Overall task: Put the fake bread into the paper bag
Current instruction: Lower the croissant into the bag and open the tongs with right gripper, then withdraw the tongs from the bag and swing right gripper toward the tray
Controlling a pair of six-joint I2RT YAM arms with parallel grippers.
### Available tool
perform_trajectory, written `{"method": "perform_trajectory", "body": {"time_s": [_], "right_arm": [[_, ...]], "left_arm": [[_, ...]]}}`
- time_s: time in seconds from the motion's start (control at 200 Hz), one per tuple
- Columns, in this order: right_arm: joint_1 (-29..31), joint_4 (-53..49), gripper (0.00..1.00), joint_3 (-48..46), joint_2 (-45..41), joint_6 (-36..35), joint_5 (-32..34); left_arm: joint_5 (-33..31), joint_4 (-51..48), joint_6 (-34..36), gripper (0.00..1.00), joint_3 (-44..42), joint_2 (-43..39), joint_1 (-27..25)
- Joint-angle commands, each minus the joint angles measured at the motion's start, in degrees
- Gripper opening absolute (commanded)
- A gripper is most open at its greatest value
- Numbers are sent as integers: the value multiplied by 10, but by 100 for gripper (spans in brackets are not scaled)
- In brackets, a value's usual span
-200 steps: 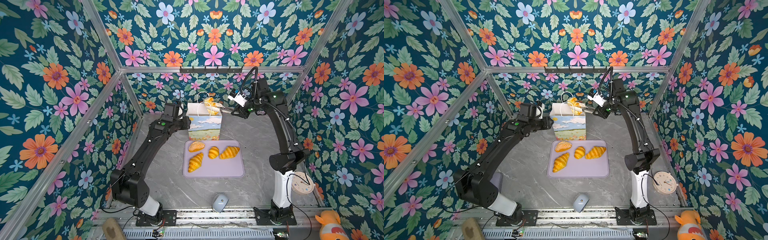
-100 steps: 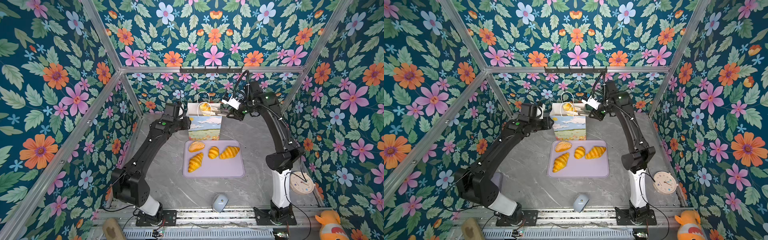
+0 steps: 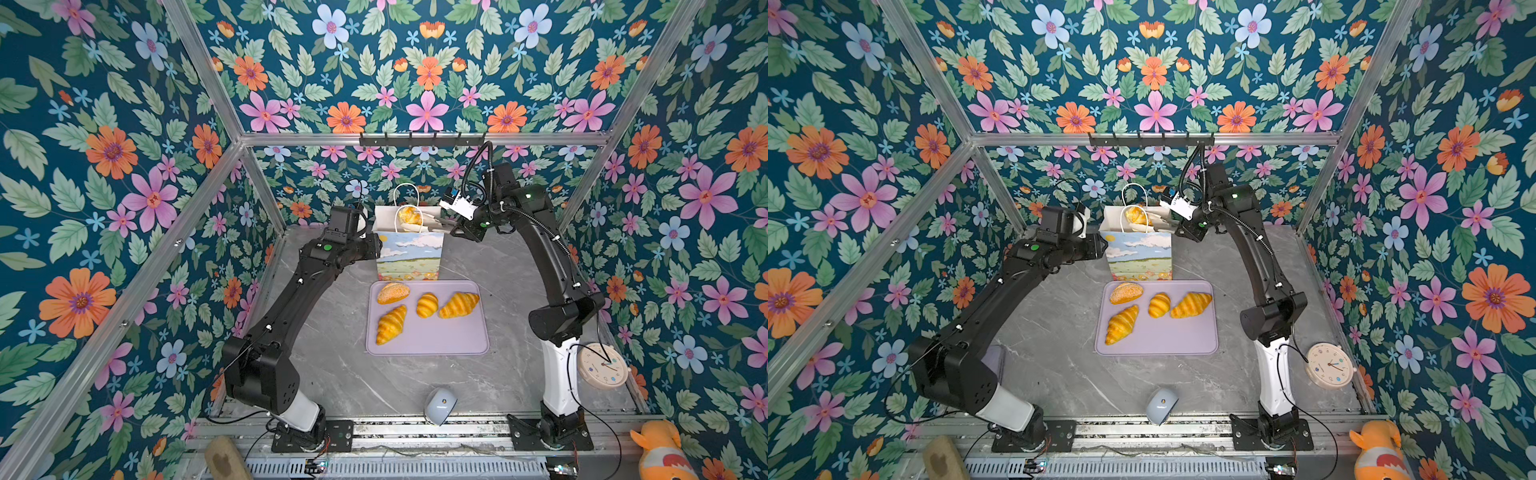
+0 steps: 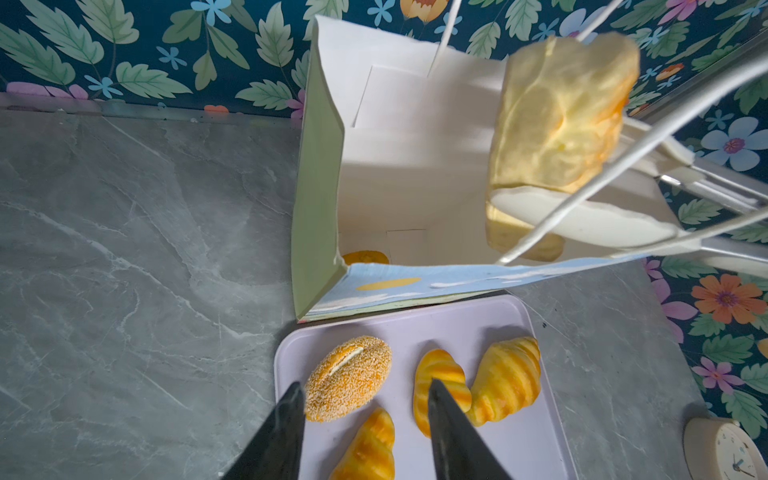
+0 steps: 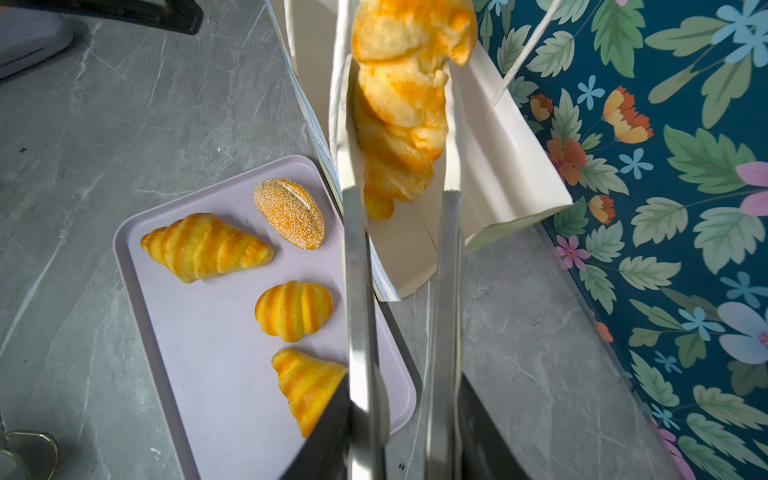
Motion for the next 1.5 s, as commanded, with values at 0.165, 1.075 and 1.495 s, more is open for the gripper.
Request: {"method": "perform_trajectory", "body": {"time_s": [0.165, 1.075, 1.495], "right_arm": [[1, 8, 41, 10, -1, -9, 3], [1, -26, 44, -22, -96, 60, -33], [2, 20, 42, -196, -271, 309, -14]], "left_arm": [[9, -2, 4, 50, 5, 1, 1], [6, -2, 1, 50, -9, -22, 1], [5, 9, 1, 50, -39, -53, 0]]}}
